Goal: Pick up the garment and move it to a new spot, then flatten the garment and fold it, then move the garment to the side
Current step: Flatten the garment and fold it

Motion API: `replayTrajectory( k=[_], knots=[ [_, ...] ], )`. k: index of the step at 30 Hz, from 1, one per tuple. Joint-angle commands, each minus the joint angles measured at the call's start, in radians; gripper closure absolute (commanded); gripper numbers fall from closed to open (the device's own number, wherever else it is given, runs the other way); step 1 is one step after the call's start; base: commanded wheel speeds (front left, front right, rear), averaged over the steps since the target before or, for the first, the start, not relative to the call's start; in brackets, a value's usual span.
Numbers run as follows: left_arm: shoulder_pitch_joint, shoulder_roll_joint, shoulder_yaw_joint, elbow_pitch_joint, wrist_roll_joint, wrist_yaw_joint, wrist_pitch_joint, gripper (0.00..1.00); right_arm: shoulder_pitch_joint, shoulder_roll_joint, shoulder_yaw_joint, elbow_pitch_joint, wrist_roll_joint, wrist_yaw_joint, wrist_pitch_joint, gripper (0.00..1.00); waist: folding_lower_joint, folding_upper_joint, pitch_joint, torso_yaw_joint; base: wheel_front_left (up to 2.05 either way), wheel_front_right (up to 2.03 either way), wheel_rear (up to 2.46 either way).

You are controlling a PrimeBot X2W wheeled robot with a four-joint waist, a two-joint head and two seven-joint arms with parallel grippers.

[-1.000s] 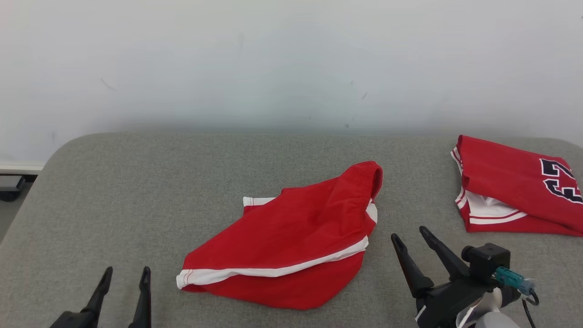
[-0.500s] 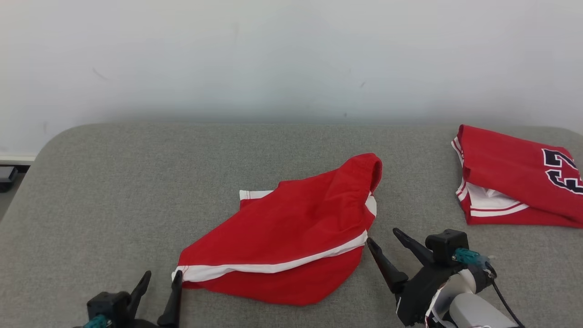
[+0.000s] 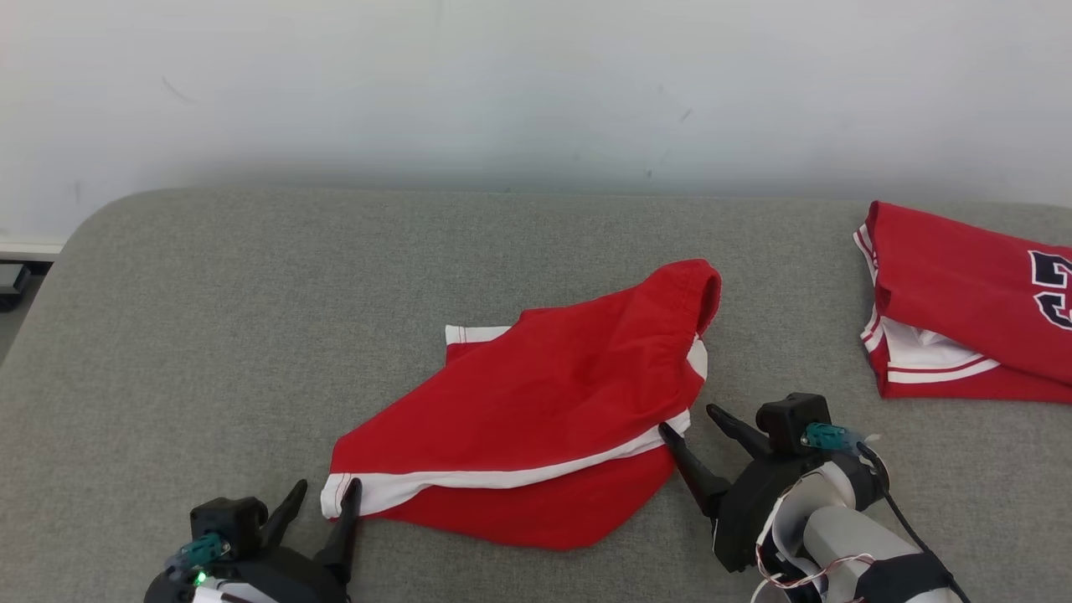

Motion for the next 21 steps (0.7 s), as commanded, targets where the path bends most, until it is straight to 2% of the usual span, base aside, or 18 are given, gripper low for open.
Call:
replayTrajectory(
  k=[1, 4, 5, 6, 7, 8, 14, 21],
  knots=[
    [-0.014, 0.007, -0.008, 0.006, -0.009, 0.001, -0.004, 0.00, -0.014, 0.000, 0.007, 0.009, 0.012, -0.001, -0.005, 0.00, -0.0001, -0.0001, 0.004, 0.005, 0.00, 0.00, 0.00],
    [-0.034, 0.007, -0.043, 0.024, -0.053, 0.001, -0.007, 0.00, -0.032, 0.005, 0.036, 0.033, 0.040, -0.001, -0.011, 0.00, -0.0001, -0.0001, 0.010, 0.008, 0.00, 0.00, 0.00],
    [-0.041, 0.011, -0.056, 0.028, -0.063, 0.001, -0.008, 0.00, -0.037, 0.007, 0.048, 0.039, 0.049, -0.001, -0.014, 0.50, -0.0001, -0.0001, 0.011, 0.009, 0.00, 0.00, 0.00],
    [-0.046, 0.009, -0.074, 0.031, -0.081, 0.000, -0.009, 0.51, -0.043, 0.008, 0.060, 0.042, 0.057, -0.001, -0.016, 0.81, -0.0001, -0.0001, 0.013, 0.011, 0.00, 0.00, 0.00],
    [-0.051, 0.012, -0.089, 0.034, -0.094, 0.001, -0.010, 0.75, -0.048, 0.009, 0.070, 0.045, 0.067, -0.001, -0.019, 1.00, -0.0001, -0.0001, 0.014, 0.012, 0.00, 0.00, 0.00],
    [-0.057, 0.018, -0.102, 0.038, -0.108, 0.001, -0.010, 1.00, -0.052, 0.008, 0.079, 0.048, 0.075, -0.001, -0.020, 1.00, -0.0001, -0.0001, 0.015, 0.013, 0.00, 0.00, 0.00],
    [-0.084, 0.042, -0.118, 0.005, -0.121, 0.001, -0.010, 1.00, -0.077, -0.007, 0.111, 0.025, 0.125, -0.001, -0.028, 1.00, -0.0001, -0.0001, 0.017, 0.014, 0.00, 0.00, 0.00],
    [-0.065, 0.072, -0.061, -0.111, -0.051, 0.005, -0.011, 1.00, -0.082, -0.058, 0.057, -0.107, 0.131, -0.001, -0.028, 1.00, -0.0001, -0.0001, 0.012, 0.014, 0.00, 0.00, 0.00]
  ],
)
